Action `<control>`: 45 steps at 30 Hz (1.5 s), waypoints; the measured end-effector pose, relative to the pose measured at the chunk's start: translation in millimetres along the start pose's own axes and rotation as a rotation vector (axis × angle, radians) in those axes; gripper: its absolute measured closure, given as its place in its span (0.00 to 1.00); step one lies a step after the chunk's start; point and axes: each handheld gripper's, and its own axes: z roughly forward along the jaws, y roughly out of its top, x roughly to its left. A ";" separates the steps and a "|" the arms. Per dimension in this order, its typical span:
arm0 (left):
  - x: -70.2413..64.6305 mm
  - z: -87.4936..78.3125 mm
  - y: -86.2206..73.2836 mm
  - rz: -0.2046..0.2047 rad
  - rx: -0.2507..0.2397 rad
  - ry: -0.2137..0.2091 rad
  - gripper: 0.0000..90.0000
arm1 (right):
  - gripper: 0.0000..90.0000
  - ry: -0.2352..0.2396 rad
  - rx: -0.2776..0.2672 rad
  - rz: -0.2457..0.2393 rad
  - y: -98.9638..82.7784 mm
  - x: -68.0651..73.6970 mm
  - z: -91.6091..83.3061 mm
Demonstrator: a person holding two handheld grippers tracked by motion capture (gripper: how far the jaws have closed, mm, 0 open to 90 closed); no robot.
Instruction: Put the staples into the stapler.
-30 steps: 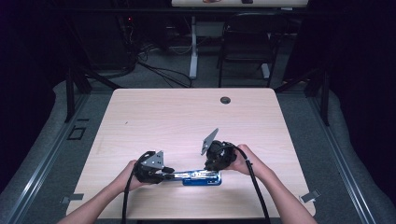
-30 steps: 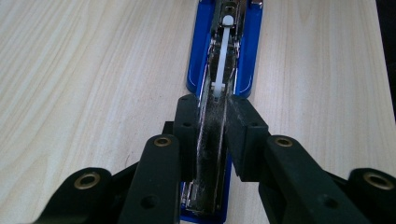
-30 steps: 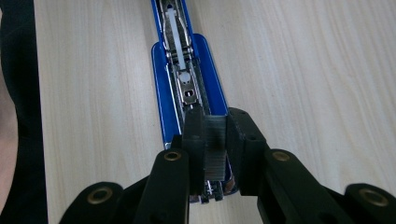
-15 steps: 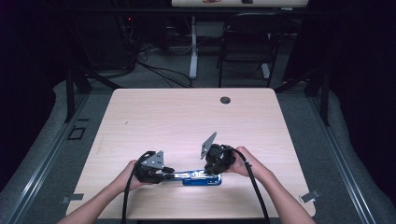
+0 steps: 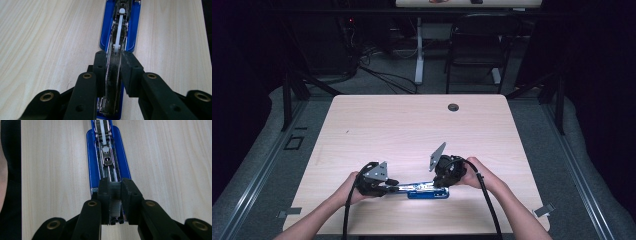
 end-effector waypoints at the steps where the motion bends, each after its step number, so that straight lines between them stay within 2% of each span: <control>1: -0.2 0.4 -0.2 -0.002 -0.005 0.002 0.83 | 0.87 0.000 0.000 0.000 0.0 0.0 0.0; 5: -0.1 0.3 -0.2 -0.002 -0.004 0.002 0.83 | 0.87 -0.001 -0.025 -0.004 0.1 -0.1 -2.0; 11: -0.1 0.1 0.1 0.000 0.000 0.000 0.83 | 0.87 -0.014 -0.012 -0.031 2.1 -0.1 -2.7; 13: 0.0 0.1 0.1 0.000 0.000 0.000 0.83 | 0.87 -0.010 -0.021 -0.019 1.7 0.3 -2.3; 17: -0.1 0.1 0.1 0.001 0.001 0.001 0.83 | 0.87 -0.007 -0.003 -0.032 1.7 -0.2 -2.1; 23: -0.1 0.1 0.2 0.001 0.001 0.001 0.83 | 0.87 -0.003 -0.020 -0.036 0.6 -0.3 -0.2; 25: -0.1 0.1 0.1 0.001 0.000 0.001 0.83 | 0.87 -0.003 -0.006 -0.048 0.9 -0.9 0.5; 31: 0.1 0.1 0.0 0.001 -0.001 -0.002 0.83 | 0.87 0.005 -0.007 -0.039 -1.3 -1.3 1.3; 39: -0.2 0.1 0.2 0.001 0.001 0.003 0.83 | 0.87 0.012 -0.013 -0.052 -3.4 -2.5 1.7; 43: -0.1 0.1 0.2 0.001 0.001 0.001 0.83 | 0.87 0.014 0.027 -0.066 -1.6 -2.8 2.9; 44: 0.0 0.1 0.1 0.001 0.000 0.000 0.83 | 0.87 0.012 0.022 -0.062 -1.7 -1.8 4.9; 45: 0.1 0.1 0.1 0.001 0.000 -0.002 0.83 | 0.87 0.009 0.043 -0.072 -0.5 -1.9 5.1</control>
